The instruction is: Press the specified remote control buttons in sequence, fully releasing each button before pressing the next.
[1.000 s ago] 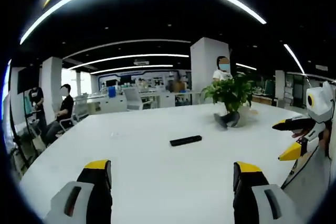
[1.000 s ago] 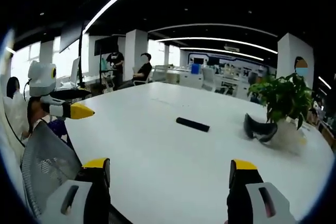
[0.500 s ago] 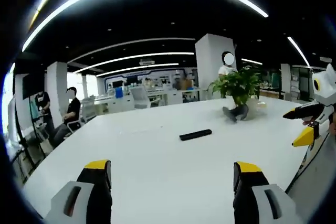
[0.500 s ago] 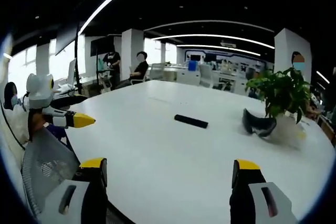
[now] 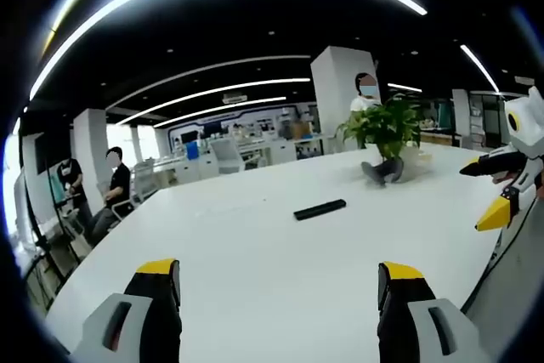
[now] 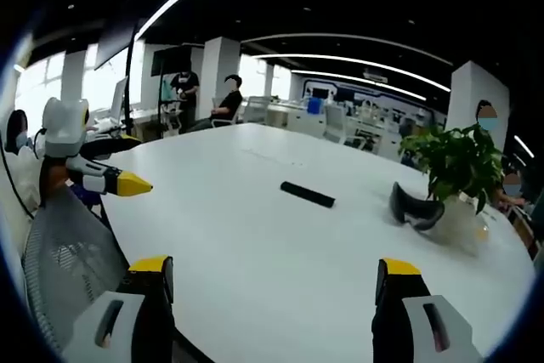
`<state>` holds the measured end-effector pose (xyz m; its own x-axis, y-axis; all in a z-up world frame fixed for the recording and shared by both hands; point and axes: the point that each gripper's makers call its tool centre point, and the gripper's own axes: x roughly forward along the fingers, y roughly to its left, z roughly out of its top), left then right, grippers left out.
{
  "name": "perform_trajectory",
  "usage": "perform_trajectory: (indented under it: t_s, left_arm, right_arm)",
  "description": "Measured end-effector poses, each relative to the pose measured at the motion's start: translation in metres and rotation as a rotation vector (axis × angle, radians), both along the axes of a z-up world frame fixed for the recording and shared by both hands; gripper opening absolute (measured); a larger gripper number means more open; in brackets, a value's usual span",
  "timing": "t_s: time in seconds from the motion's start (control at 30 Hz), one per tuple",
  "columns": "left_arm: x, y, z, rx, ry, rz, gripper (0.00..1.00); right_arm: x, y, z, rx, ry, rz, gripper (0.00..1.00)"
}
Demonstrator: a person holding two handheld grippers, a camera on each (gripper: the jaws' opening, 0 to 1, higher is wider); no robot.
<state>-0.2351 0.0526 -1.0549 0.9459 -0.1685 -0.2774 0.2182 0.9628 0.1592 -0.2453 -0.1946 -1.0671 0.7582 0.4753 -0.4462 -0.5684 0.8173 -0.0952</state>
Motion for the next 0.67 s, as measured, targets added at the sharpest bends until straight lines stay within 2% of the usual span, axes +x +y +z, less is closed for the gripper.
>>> perform_trajectory:
  t_s: [0.67]
  left_arm:
    - [-0.0020,-0.0028,-0.0077,0.091,0.022,-0.018,1.00]
  right_arm:
    - [-0.0068,0.0086,-0.0069,-0.061,-0.004,0.054,0.93]
